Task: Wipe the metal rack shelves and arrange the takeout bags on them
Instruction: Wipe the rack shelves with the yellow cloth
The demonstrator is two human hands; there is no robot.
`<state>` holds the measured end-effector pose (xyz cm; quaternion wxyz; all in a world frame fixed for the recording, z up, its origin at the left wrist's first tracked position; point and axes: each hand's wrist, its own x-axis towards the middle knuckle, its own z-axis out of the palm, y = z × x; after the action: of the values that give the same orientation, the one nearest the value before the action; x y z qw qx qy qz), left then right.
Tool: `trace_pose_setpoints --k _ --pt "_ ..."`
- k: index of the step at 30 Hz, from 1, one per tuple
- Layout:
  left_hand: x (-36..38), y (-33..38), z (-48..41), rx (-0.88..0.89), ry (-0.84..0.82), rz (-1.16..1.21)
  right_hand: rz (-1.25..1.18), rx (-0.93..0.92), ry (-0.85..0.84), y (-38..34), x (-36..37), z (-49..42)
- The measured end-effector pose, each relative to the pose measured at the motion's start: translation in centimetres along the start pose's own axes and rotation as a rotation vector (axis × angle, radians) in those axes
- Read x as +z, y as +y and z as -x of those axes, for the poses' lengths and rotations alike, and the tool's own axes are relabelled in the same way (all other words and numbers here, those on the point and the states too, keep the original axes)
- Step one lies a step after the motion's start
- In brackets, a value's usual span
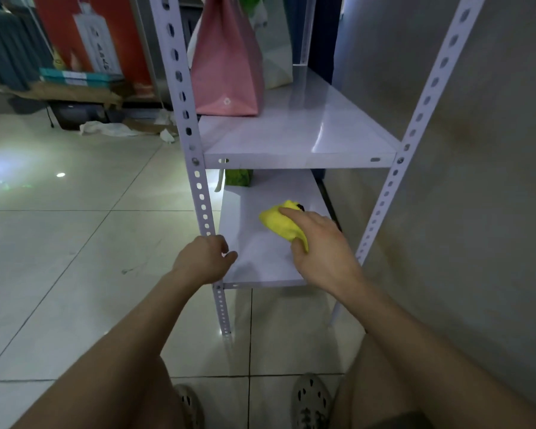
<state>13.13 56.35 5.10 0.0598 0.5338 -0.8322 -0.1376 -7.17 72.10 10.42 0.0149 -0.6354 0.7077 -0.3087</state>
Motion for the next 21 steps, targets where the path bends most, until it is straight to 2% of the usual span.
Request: trace_pose_setpoints --k 4,7,10,14,15,18,21 --pt "-4.2 2.4 1.3 0.064 0.084 0.034 -0.043 -0.093 0.373 -4.3 -6.1 -1.9" --pt "-7.7 3.8 2.1 0.091 0.159 0.073 0.029 -0.066 0.479 -6.2 -9.3 -7.2" --pt "-9.9 4.3 3.0 0.111 0.208 0.113 0.185 0.064 0.354 -6.3 -9.8 -12.9" --pt "-11.0 3.2 4.4 0.118 0.210 0.137 0.269 0.189 -0.087 -4.2 -7.9 -16.4" --pt "-11.2 2.6 4.8 0.116 0.211 0.134 0.303 0.190 -0.144 -3.8 -7.5 -16.6" --pt "-11.4 0.6 6.0 0.083 0.219 0.116 0.309 0.174 -0.111 -3.6 -7.1 -15.8" --pt "-10.9 -1.0 7.4 0.042 0.206 0.116 0.310 0.080 0.112 -4.9 -7.0 -12.5"
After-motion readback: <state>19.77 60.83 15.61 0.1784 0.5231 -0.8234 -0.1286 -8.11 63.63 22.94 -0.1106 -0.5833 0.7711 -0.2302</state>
